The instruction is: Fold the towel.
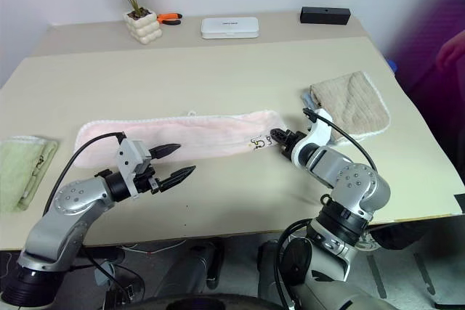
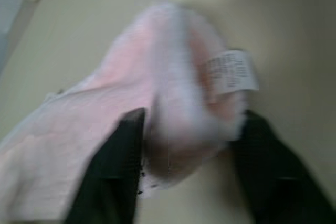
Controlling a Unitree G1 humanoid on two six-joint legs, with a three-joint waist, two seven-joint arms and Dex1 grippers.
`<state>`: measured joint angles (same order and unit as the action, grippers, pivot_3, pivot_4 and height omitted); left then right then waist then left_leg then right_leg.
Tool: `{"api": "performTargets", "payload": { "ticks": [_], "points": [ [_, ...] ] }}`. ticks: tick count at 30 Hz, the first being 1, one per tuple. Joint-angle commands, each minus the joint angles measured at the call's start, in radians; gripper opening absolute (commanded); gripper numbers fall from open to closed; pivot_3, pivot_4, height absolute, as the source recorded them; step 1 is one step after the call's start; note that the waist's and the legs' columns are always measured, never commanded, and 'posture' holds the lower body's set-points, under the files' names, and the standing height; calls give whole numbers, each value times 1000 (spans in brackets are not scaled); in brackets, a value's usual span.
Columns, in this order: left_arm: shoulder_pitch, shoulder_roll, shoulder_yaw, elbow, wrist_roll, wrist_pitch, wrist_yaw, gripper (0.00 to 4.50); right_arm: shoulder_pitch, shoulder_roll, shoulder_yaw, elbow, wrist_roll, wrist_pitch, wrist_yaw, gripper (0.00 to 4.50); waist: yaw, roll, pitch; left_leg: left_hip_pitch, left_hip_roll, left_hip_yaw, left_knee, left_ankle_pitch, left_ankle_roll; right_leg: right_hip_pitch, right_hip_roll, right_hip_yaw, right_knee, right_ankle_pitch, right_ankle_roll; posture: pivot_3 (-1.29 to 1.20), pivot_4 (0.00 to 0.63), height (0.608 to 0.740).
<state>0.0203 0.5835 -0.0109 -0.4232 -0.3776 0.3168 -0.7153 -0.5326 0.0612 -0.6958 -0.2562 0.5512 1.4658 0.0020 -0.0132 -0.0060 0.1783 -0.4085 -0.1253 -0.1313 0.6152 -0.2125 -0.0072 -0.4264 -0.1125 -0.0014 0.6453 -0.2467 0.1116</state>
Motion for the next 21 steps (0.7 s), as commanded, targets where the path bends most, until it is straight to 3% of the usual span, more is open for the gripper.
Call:
{"api": "performTargets", "payload": {
  "ticks": [1,5,11,17,21],
  "points": [
    [-6,-2,3,-55,-4,16,12,3475,-32,-12,-33,-41,20,0,-16,130,0,0,0,0,0,0,0,0,0,0,0,0,0,0,0,0,150,740],
    [-23,-4,2,-60,-12,41,17,3475,-33,-71,-30,-100,53,17,14,30,1,1,0,0,0,0,0,0,0,0,0,0,0,0,0,0,150,740],
    [-94,-7,8,-78,-39,128,45,3475,22,-340,82,-263,125,20,169,30,2,2,1,-1,-1,0,0,0,1,0,-1,-1,-1,0,1,0,150,740],
    [-142,-15,-4,-79,-35,172,63,3475,89,-610,489,-378,93,-188,391,30,-6,1,1,0,2,2,-1,0,1,0,0,0,-1,0,1,0,150,740],
    [-150,-24,-5,-87,-29,185,79,3475,60,-593,716,-311,20,-306,411,30,0,0,1,-1,2,2,0,0,1,1,0,-1,-2,0,1,0,150,740]
  ]
}}
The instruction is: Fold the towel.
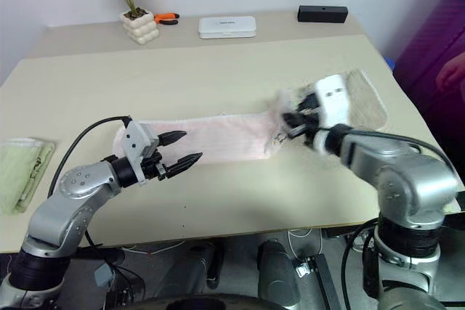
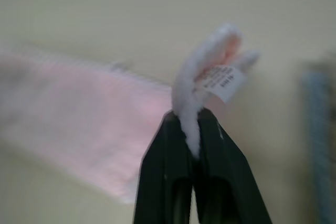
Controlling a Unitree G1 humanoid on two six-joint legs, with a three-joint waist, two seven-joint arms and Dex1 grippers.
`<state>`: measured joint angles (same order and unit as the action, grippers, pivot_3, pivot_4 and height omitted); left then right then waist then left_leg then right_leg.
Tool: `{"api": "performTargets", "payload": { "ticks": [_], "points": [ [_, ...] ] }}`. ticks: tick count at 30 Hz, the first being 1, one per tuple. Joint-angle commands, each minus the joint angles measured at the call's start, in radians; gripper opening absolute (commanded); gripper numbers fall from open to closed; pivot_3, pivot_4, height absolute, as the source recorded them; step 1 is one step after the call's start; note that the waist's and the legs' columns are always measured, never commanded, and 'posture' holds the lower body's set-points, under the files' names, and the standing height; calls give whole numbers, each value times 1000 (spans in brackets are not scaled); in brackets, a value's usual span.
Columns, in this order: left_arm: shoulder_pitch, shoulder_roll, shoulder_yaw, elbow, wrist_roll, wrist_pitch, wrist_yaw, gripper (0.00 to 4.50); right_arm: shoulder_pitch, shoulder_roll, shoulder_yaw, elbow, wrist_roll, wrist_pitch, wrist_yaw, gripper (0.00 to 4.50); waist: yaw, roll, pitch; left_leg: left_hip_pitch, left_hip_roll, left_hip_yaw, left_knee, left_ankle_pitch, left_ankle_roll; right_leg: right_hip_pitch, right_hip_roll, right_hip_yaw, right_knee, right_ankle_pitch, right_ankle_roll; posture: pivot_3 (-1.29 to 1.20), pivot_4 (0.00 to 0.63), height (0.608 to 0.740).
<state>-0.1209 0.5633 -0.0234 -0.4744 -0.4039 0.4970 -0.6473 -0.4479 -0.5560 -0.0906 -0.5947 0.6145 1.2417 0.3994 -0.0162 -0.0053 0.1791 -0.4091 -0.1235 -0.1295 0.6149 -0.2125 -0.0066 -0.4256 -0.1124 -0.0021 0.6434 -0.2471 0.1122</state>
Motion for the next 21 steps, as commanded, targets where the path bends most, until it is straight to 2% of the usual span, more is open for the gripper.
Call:
{"api": "performTargets", "payload": {
  "ticks": [1,8,12,15,21],
  "points": [
    [-5,-4,9,-41,-4,7,14,3475,-33,28,162,53,-68,-109,19,30,4,0,0,0,0,0,0,0,0,0,0,0,-1,0,0,0,150,740],
    [39,10,44,-102,-16,39,39,3475,-90,106,390,217,-206,-267,42,30,3,-1,0,-1,-1,-1,0,0,0,0,0,0,-4,0,0,0,150,740],
    [54,15,57,-131,-23,60,51,3475,-104,144,421,252,-233,-297,62,30,5,-1,0,-1,0,-2,-1,0,0,0,1,0,-4,0,0,0,150,740],
    [54,10,54,-145,-23,74,60,3475,-99,153,425,266,-251,-309,71,875,8,-1,0,-1,-1,-2,-1,0,0,0,1,0,-4,0,0,0,150,740],
    [52,7,52,-151,-27,89,74,3475,-53,103,306,178,-198,-358,150,3705,7,-1,0,-1,-1,-2,-1,0,0,1,1,0,-4,0,0,0,150,740]
  ]
}}
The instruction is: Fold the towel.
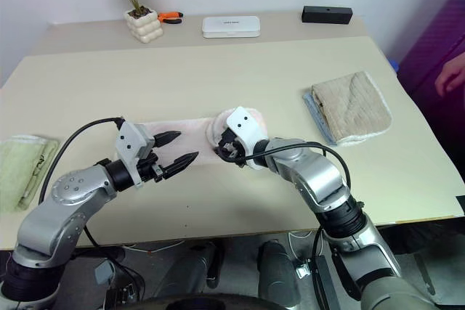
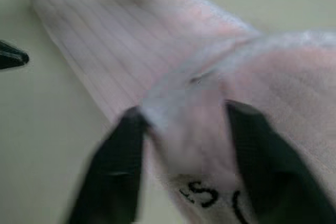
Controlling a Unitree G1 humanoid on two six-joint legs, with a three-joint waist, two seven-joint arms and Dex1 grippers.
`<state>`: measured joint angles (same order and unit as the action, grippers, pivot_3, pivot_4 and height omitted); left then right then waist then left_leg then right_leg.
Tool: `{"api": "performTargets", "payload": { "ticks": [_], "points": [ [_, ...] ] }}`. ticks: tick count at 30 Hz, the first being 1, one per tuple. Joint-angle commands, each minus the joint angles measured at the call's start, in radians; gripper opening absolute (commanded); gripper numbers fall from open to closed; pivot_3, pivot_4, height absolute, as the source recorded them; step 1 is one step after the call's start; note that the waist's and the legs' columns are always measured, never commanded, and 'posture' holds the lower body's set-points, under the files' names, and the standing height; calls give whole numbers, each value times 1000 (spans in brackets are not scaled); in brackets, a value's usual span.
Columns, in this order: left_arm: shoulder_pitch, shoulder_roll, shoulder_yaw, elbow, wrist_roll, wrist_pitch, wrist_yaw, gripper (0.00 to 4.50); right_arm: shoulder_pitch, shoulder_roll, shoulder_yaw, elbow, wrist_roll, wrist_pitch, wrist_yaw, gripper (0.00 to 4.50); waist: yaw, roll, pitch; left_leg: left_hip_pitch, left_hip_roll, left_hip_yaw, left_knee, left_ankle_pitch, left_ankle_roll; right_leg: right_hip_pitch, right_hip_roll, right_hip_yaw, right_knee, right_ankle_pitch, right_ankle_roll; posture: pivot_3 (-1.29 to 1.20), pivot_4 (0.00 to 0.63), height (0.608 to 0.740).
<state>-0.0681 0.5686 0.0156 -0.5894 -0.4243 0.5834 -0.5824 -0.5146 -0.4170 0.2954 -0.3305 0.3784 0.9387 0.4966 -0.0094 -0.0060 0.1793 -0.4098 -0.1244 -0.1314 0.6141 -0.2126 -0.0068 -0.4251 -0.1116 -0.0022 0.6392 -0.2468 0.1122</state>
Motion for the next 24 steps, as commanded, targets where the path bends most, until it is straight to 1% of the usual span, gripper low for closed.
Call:
{"api": "performTargets", "payload": {
  "ticks": [1,3,4,5,6,8,11,12,14,16,19,22,23,24],
  "points": [
    [0,2,15,-35,-6,3,11,3475,27,-56,-108,-102,52,-69,79,3705,2,0,0,0,0,0,0,0,0,0,0,0,0,0,0,0,150,740],
    [5,1,21,-34,-7,4,17,3475,44,-77,-164,-107,79,-90,110,3705,2,0,0,0,0,0,0,0,0,0,0,0,-1,0,0,0,150,740],
    [8,-1,25,-32,-9,4,21,3475,42,-73,-196,-87,88,-90,103,3443,2,0,0,0,0,0,0,0,0,1,0,0,-1,0,0,0,150,740],
    [11,-4,29,-31,-11,5,26,3475,36,-68,-216,-60,89,-94,96,3063,-1,0,0,0,0,0,0,0,0,1,0,0,-1,0,0,0,150,740],
    [13,-6,33,-30,-14,6,30,3475,28,-69,-217,-27,68,-118,92,2789,-3,0,0,0,0,0,0,0,0,1,0,0,-1,0,0,0,150,740],
    [16,-13,35,-25,-14,4,37,3475,11,-65,-190,38,14,-178,89,1769,-4,0,0,0,1,0,0,0,0,1,0,0,-1,0,0,0,150,740],
    [26,-32,37,-14,-11,-6,48,3475,-13,-24,-136,147,-53,-268,87,221,-4,0,0,0,1,0,0,0,0,1,1,0,-1,0,0,0,150,740],
    [32,-38,37,-9,-8,-13,51,3475,-17,-18,-106,178,-88,-306,91,30,-3,0,0,1,1,0,0,0,0,1,1,0,-1,0,0,0,150,740],
    [52,-50,44,0,-2,-30,55,3475,-19,3,-50,238,-136,-370,111,30,-3,0,0,1,1,0,0,0,0,1,1,0,-1,0,0,0,150,740],
    [107,-66,49,11,20,-67,68,3475,-8,35,8,312,-167,-404,136,30,-5,0,0,1,1,0,0,0,0,1,1,0,-1,0,0,0,150,740],
    [176,-85,62,10,42,-118,84,3475,9,47,46,359,-216,-425,137,30,-3,0,0,1,1,0,-1,0,0,1,1,0,-1,0,0,0,150,740],
    [227,-108,95,13,43,-153,102,3475,11,54,23,365,-234,-442,120,30,1,-1,-1,1,0,0,0,0,0,1,1,0,-2,0,-1,0,150,740],
    [247,-118,109,11,41,-163,111,3475,2,56,-5,350,-219,-452,124,30,1,-1,-1,1,0,0,0,0,0,2,1,0,-2,0,-1,0,150,740],
    [272,-137,127,8,33,-173,123,3475,-11,51,-30,329,-203,-468,138,261,0,-1,-1,1,0,-1,0,0,0,2,1,0,-2,1,-2,0,150,740]
  ]
}}
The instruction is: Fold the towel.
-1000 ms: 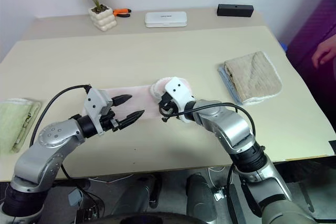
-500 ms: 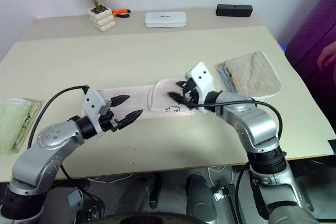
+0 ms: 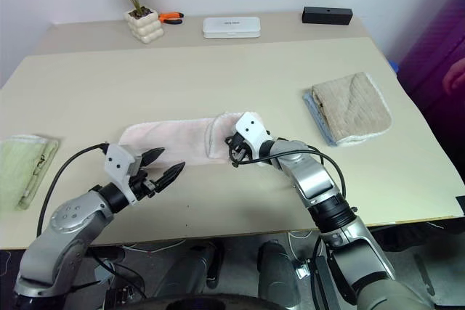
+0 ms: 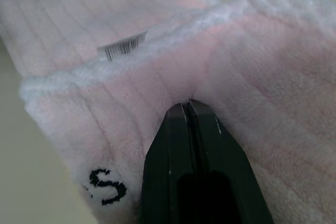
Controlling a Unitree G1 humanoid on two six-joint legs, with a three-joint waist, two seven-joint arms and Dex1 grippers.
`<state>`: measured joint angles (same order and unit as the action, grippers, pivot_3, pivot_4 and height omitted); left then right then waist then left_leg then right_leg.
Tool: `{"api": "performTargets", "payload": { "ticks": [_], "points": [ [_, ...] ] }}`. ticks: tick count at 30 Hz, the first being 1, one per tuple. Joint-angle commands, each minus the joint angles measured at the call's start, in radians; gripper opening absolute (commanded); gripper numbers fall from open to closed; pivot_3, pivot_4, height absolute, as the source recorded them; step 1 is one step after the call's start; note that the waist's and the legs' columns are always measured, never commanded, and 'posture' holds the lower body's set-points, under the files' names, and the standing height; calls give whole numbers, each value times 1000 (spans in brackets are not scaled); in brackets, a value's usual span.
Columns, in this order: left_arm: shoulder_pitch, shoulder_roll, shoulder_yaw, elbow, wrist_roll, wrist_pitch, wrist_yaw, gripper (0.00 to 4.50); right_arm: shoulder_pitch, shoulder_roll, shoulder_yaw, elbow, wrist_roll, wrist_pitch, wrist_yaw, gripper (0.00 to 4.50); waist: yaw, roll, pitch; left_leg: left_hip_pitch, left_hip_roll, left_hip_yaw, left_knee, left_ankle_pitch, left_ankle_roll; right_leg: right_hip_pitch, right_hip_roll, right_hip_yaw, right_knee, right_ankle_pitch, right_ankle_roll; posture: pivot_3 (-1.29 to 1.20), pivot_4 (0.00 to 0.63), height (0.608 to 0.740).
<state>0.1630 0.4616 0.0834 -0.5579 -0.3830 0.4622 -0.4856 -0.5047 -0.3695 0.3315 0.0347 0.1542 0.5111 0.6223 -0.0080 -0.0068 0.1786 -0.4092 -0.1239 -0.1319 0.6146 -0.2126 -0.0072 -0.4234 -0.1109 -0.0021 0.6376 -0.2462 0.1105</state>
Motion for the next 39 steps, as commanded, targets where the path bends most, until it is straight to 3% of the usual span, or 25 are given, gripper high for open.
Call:
{"api": "performTargets", "payload": {
  "ticks": [1,4,7,9,16,23,32,35,39],
  "points": [
    [72,-57,82,-28,-23,-59,44,3475,-34,-9,-82,-61,32,-70,38,568,-2,0,0,0,0,0,0,0,0,0,0,0,0,0,0,0,150,740],
    [139,-135,137,-33,-73,-49,98,3475,-54,-40,-87,-113,34,-148,110,1840,-4,0,0,0,0,0,-1,0,0,0,0,0,-2,0,0,0,150,740],
    [219,-232,210,-39,-225,5,139,4297,-76,-63,-60,-155,22,-223,190,3376,-5,0,0,0,1,0,-1,0,0,0,1,0,-2,0,1,0,150,740],
    [251,-283,251,-37,-337,53,174,4500,-81,-63,-43,-173,14,-255,223,4408,-4,0,0,0,1,0,-1,0,0,0,1,0,-2,0,1,0,150,740],
    [194,-333,363,49,-620,172,379,4500,-60,-47,-5,-198,3,-293,262,4466,-3,0,0,0,-1,3,1,-3,5,3,-1,1,-8,1,1,0,150,740],
    [-48,-340,419,194,-843,223,658,4500,-42,-26,14,-228,-15,-300,256,4466,13,0,-2,3,1,-2,1,0,0,5,2,0,-3,2,-1,0,150,740],
    [-149,-317,427,220,-929,203,755,132,8,-47,15,-294,-42,-280,240,4500,22,-2,-2,2,1,-1,1,0,-1,5,5,0,-4,2,-1,0,150,740],
    [-156,-277,445,178,-878,151,697,55,22,-55,5,-315,-42,-262,235,4500,20,-2,-2,2,1,-2,1,0,-1,5,5,0,-5,2,-1,0,150,740],
    [-144,-131,500,123,-809,95,568,55,48,-84,-31,-337,-23,-226,234,4500,18,-2,-2,2,2,-1,0,0,-1,3,6,0,-5,1,-4,0,150,740]
  ]
}}
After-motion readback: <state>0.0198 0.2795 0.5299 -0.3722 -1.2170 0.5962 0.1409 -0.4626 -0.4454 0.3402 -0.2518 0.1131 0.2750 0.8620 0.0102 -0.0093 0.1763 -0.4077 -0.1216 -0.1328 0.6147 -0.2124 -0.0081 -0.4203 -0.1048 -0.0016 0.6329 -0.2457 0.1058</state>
